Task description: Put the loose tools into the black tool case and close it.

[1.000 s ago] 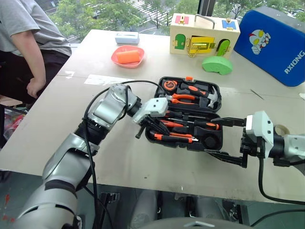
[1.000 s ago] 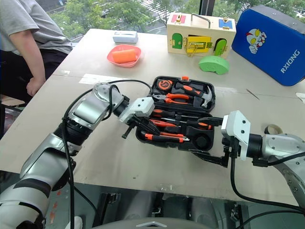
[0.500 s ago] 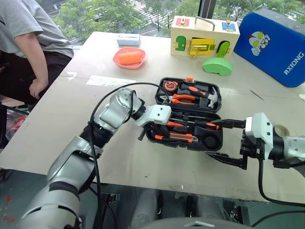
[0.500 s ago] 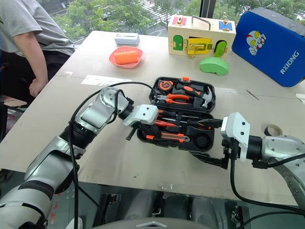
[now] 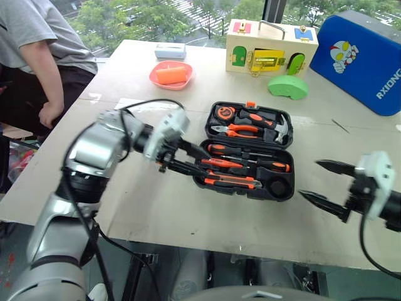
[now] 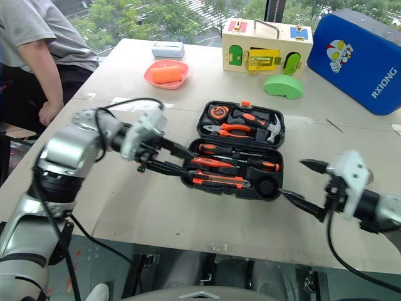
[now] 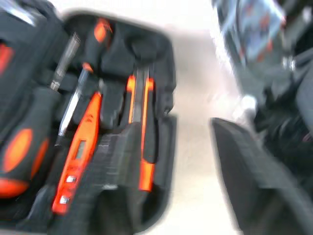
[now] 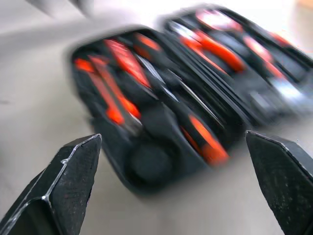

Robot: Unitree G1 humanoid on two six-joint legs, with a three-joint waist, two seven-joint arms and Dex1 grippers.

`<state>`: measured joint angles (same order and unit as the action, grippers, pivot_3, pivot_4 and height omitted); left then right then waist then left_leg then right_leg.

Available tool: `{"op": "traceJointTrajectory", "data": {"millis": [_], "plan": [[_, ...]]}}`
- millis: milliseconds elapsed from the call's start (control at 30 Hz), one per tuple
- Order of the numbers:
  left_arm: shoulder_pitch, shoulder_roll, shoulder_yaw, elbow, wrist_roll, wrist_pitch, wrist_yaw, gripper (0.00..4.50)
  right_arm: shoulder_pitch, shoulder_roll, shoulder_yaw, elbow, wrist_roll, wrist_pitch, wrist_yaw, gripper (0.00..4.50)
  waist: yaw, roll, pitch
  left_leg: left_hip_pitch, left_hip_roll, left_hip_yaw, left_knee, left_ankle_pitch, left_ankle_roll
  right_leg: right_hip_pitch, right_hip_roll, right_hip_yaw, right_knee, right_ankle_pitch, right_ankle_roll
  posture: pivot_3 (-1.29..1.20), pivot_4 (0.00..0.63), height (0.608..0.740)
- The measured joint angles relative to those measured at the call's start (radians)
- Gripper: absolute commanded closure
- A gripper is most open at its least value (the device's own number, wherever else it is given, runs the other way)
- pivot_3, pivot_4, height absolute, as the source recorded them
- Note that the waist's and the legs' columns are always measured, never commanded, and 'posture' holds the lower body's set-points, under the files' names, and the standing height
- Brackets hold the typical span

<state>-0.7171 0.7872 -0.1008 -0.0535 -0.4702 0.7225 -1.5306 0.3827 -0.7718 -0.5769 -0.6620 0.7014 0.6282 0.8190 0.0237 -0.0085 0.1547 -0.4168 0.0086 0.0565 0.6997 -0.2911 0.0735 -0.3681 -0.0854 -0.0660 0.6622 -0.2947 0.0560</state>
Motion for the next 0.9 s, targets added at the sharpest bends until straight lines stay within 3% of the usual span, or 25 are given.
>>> {"op": "traceJointTrajectory", "data": {"millis": [33,233,333,533,700,833,900], "plan": [[0.015,0.0,0.031,-0.024,-0.026,0.028,0.029,0.02,0.05,0.012,-0.048,0.009,0.0,0.001,0.004,0.0,-0.001,0.0,0.0,0.001,0.0,0.0,0.0,0.0,0.0,0.001,0.0,0.0,0.0,0.0,0.0,0.0,0.15,0.735],[0.099,0.001,0.106,-0.169,-0.132,0.117,0.148,0.02,0.229,0.062,-0.283,0.089,-0.001,-0.01,0.036,0.0,-0.012,0.001,0.0,0.006,0.0,0.0,0.0,0.0,0.0,0.004,0.0,0.002,0.002,0.0,0.0,0.0,0.15,0.735],[0.111,0.001,0.119,-0.214,-0.191,0.152,0.18,0.02,0.242,0.062,-0.326,0.143,-0.015,-0.021,0.046,0.0,-0.012,0.001,0.0,0.006,0.0,0.0,0.0,0.0,0.0,0.004,0.0,0.002,0.001,0.0,0.0,0.0,0.15,0.735],[0.125,0.014,0.119,-0.255,-0.22,0.145,0.207,0.02,0.156,-0.014,-0.282,0.222,-0.055,-0.03,0.054,0.0,-0.011,0.002,0.0,0.006,0.0,0.0,-0.001,0.0,0.0,0.004,0.001,0.002,0.001,0.0,0.0,0.0,0.15,0.735],[0.13,0.017,0.084,-0.29,-0.207,0.095,0.228,0.02,-0.051,-0.108,-0.088,0.368,-0.156,-0.039,0.011,0.0,-0.01,0.003,0.0,0.006,-0.001,0.001,-0.001,0.0,0.0,0.003,0.002,0.003,0.001,0.0,0.0,0.0,0.15,0.735],[0.126,0.018,0.057,-0.297,-0.197,0.076,0.25,0.0,-0.229,-0.131,0.078,0.533,-0.251,-0.057,-0.022,1.88,-0.007,0.004,0.001,0.003,-0.001,0.001,-0.001,0.0,0.0,0.001,0.006,0.002,0.0,0.0,0.0,0.0,0.15,0.735],[0.123,0.024,0.052,-0.3,-0.2,0.079,0.25,0.0,-0.267,-0.133,0.126,0.584,-0.285,-0.071,-0.026,2.13,-0.008,0.004,0.001,0.003,-0.001,0.001,-0.001,0.0,0.0,0.001,0.006,0.002,0.0,0.0,0.0,0.0,0.15,0.735]]}}
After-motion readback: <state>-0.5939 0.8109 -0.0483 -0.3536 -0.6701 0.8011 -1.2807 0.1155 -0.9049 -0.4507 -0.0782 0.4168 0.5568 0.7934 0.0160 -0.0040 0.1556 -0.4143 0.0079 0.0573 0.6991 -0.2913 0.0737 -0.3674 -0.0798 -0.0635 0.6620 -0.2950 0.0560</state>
